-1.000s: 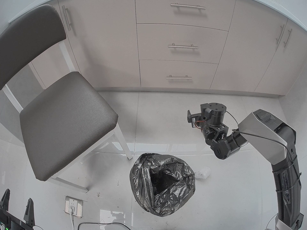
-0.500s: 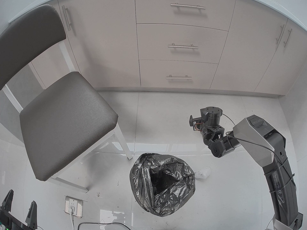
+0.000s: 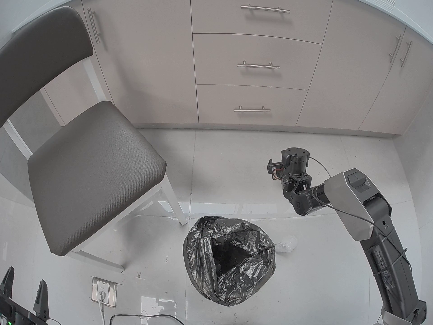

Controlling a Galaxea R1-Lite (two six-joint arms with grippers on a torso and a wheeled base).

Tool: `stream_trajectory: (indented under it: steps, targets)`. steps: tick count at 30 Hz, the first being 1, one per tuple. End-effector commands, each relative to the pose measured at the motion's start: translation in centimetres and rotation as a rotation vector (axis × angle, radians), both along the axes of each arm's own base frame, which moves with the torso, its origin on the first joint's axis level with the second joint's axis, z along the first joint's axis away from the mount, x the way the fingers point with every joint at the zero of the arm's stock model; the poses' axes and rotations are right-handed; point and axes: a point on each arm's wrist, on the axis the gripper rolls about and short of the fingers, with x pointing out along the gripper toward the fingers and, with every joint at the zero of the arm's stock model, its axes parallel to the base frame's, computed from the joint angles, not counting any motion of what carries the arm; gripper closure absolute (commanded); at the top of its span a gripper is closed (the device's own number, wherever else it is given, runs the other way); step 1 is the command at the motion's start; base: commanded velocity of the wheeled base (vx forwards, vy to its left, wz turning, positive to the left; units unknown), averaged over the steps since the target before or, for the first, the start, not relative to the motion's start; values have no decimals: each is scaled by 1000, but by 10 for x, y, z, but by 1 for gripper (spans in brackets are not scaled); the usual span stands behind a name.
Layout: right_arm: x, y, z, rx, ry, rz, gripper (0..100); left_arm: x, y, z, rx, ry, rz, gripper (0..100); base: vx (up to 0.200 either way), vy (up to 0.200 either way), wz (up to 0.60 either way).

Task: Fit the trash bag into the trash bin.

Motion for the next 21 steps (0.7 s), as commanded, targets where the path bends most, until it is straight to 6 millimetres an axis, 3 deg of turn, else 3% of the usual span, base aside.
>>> stream_trajectory:
  steps: [1, 7, 14, 18, 21]
  targets:
    - [6, -2, -21, -7, 20, -11, 0, -1, 0, 0, 13, -12, 22, 0, 0, 0, 0]
    - [6, -2, -22, -11, 26, -9, 0, 1, -2, -6, -8, 7, -112, 0, 0, 0, 0]
    - [10, 0, -30, -25, 72, -9, 0, 2, -3, -7, 8, -8, -125, 0, 0, 0, 0]
    - [7, -1, -56, -61, 180, -3, 0, 2, -3, -7, -7, -8, -122, 0, 0, 0, 0]
    - [-2, -5, -104, -115, 349, 0, 0, 2, -3, -7, -10, -8, -120, 0, 0, 0, 0]
